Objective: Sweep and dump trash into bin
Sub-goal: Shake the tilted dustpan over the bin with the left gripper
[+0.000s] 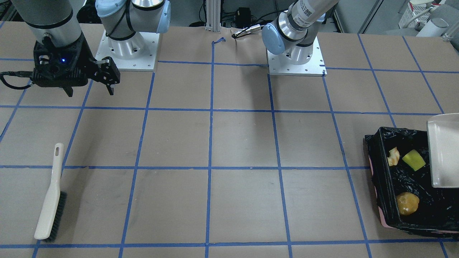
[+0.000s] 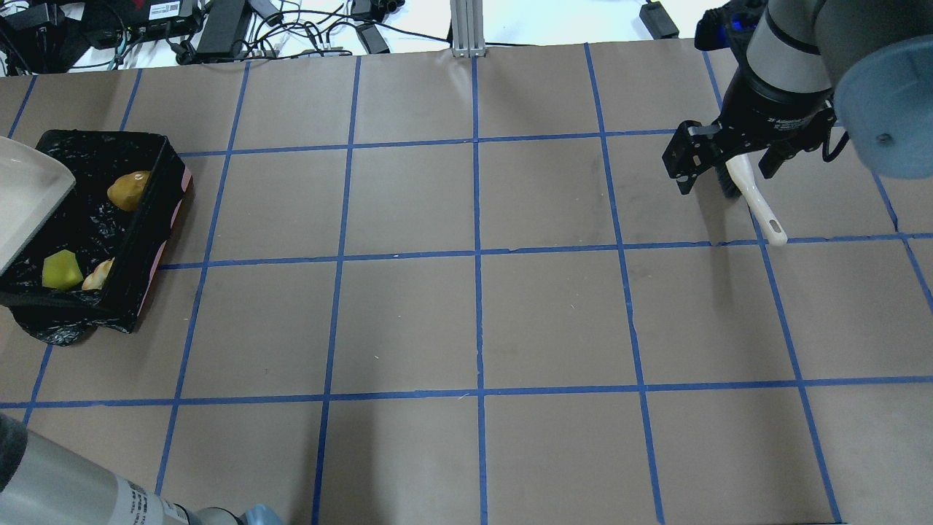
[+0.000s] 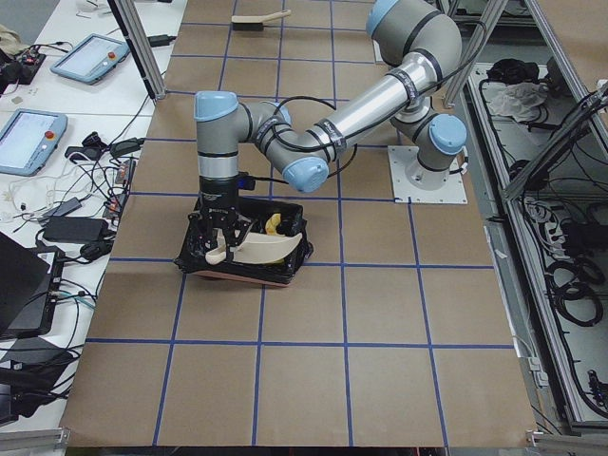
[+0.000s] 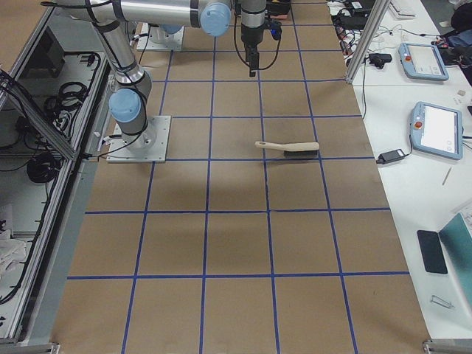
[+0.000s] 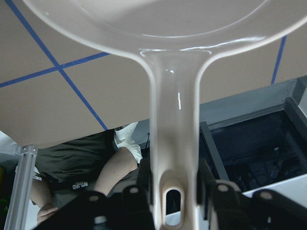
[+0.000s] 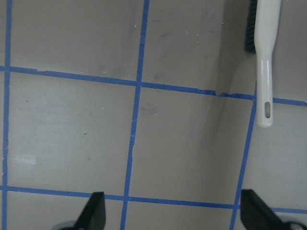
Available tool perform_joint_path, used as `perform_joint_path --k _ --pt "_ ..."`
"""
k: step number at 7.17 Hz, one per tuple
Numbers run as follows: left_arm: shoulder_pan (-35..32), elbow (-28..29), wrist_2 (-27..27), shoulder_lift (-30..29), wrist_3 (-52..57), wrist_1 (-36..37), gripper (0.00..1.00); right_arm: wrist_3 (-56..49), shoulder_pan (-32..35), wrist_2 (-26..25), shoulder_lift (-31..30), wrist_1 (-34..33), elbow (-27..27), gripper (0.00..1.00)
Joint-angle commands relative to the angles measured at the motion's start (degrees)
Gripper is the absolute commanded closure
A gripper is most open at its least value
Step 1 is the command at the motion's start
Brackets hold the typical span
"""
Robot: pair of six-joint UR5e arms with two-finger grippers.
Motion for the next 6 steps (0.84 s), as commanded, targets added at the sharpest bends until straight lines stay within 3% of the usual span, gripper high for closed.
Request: perform_joint_path --k 1,2,5,6 --pt "-0.21 0.1 -9.82 2.1 -5.45 -5.1 1.0 -0.39 0.0 2.57 -0.23 -0.43 0.0 0.0" --pt "-0.47 0.11 -15.44 2.63 -11.41 -8.7 1.0 -0.39 0.0 2.66 -0.23 -0.43 0.0 0.0" --pt "-8.96 -0.42 -16.72 0.89 -26.98 -12.33 1.0 0.04 0.0 2.57 -0.31 -0.43 0.0 0.0" --pt "-11.87 -0.6 -20.38 -0.95 -29.9 -13.03 1.0 0.04 0.0 2.57 -0.4 -0.43 0.0 0.0"
